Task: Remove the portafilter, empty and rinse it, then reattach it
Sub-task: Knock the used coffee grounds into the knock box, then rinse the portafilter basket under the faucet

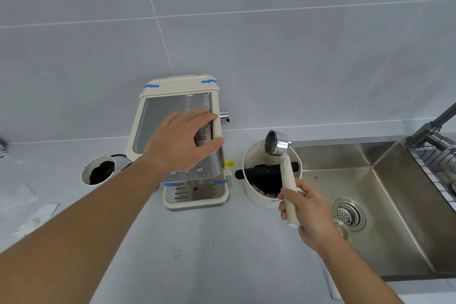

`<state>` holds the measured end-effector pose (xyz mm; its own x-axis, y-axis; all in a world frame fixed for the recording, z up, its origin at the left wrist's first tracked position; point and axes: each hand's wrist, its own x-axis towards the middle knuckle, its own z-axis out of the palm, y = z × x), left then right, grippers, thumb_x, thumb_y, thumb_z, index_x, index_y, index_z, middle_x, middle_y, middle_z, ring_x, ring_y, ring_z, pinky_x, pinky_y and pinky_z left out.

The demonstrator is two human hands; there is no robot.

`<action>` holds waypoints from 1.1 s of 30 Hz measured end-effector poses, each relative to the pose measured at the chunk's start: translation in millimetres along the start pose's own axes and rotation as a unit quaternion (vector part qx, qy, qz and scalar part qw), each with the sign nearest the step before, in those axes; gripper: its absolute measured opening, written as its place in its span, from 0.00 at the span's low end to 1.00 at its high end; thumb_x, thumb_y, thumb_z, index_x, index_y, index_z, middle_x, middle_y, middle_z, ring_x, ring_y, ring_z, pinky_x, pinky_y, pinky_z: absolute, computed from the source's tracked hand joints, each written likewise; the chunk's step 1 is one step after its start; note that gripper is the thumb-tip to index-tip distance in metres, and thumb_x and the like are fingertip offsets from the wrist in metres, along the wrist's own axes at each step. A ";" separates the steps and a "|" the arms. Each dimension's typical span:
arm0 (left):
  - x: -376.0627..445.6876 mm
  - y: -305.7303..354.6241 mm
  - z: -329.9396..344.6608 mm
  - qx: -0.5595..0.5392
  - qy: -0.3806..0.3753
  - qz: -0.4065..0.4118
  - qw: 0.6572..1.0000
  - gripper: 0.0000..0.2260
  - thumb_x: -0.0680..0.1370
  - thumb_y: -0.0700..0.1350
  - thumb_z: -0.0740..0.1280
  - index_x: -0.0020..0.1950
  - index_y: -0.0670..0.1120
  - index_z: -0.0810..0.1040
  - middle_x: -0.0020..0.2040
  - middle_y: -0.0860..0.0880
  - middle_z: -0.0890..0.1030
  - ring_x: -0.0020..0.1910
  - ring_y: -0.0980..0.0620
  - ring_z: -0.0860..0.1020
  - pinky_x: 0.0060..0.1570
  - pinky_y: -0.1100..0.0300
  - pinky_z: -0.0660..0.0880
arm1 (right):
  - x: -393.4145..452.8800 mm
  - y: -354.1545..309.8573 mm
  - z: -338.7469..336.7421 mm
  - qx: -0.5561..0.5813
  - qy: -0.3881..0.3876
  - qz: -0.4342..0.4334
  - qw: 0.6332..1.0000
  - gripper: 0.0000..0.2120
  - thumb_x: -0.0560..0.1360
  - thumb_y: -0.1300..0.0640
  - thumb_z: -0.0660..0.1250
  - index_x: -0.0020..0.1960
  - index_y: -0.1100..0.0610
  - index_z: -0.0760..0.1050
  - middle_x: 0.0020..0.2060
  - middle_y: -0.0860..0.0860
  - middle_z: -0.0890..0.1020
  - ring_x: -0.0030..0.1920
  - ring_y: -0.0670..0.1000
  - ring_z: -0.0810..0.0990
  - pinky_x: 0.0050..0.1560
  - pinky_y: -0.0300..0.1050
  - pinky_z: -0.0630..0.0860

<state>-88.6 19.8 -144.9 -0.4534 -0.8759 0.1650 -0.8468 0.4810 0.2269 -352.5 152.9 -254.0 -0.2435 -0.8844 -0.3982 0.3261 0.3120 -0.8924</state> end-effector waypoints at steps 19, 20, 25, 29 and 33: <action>-1.9 5.7 -5.0 0.028 -0.010 0.036 0.999 0.29 0.77 0.66 0.54 0.73 0.51 0.66 0.74 0.49 0.68 0.71 0.49 0.67 0.72 0.48 0.58 | -40.2 -12.4 14.1 0.094 -0.045 0.031 0.994 0.12 0.79 0.61 0.63 0.60 0.65 0.75 0.36 0.56 0.79 0.30 0.52 0.76 0.27 0.45 0.74; -2.2 5.2 -5.2 0.028 -0.007 0.038 0.999 0.29 0.77 0.66 0.53 0.72 0.51 0.66 0.74 0.49 0.69 0.70 0.48 0.67 0.71 0.48 0.58 | -42.0 -14.2 16.5 0.098 -0.044 0.027 0.994 0.11 0.79 0.61 0.62 0.59 0.65 0.75 0.36 0.56 0.79 0.30 0.52 0.76 0.27 0.45 0.74; -3.0 6.2 -5.7 0.029 0.000 0.053 0.998 0.28 0.78 0.65 0.53 0.72 0.50 0.67 0.72 0.48 0.70 0.69 0.48 0.69 0.69 0.48 0.60 | -55.4 -24.6 21.1 0.120 -0.021 0.007 0.993 0.08 0.80 0.62 0.61 0.52 0.65 0.76 0.34 0.56 0.80 0.29 0.51 0.76 0.25 0.44 0.74; -2.4 5.9 -8.4 0.018 -0.020 0.048 0.999 0.27 0.79 0.64 0.55 0.73 0.50 0.66 0.74 0.49 0.68 0.71 0.48 0.67 0.71 0.48 0.58 | -63.3 -30.7 15.1 0.131 -0.011 -0.002 0.991 0.08 0.80 0.61 0.60 0.51 0.66 0.76 0.35 0.56 0.81 0.29 0.51 0.75 0.26 0.43 0.73; -3.9 16.2 -8.9 -0.010 -0.014 0.058 0.998 0.25 0.78 0.60 0.59 0.72 0.49 0.69 0.74 0.49 0.68 0.70 0.45 0.68 0.68 0.51 0.63 | -64.6 -38.6 -2.0 0.140 -0.010 -0.004 0.990 0.10 0.80 0.61 0.60 0.54 0.66 0.77 0.36 0.56 0.82 0.29 0.51 0.76 0.25 0.42 0.74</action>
<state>-98.1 31.3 -133.2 -0.5551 -0.8154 0.1643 -0.7830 0.5789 0.2277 -351.2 198.6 -194.2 -0.2290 -0.8943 -0.3844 0.5649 0.1994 -0.8007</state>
